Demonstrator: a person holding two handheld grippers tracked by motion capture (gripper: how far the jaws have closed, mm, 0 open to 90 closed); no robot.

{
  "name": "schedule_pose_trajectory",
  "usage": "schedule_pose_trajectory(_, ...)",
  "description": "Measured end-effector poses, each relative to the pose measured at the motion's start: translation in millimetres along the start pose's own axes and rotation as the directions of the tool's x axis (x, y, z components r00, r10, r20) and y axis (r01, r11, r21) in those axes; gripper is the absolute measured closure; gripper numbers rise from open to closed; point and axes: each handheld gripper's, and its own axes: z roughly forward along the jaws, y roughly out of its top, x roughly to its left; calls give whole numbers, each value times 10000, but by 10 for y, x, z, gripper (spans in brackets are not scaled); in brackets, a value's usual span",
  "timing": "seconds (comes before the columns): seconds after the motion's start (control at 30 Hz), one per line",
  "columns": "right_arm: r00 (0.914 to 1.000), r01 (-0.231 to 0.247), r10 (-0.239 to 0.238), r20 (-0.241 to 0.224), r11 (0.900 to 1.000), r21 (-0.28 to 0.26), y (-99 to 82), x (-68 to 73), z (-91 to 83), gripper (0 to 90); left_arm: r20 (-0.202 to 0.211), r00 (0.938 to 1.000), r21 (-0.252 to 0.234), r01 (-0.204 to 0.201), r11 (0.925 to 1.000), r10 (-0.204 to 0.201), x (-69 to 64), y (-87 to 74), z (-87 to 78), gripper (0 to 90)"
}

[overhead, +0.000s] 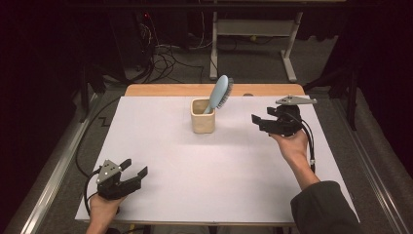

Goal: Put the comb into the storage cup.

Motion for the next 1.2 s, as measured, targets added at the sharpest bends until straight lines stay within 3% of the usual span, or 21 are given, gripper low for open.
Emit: schedule_pose_trajectory(1.2,9998,-188,189,63,9996,-194,-211,-133,-246,317,23,10000,22,17,10000,-17,-3,0,1,299)
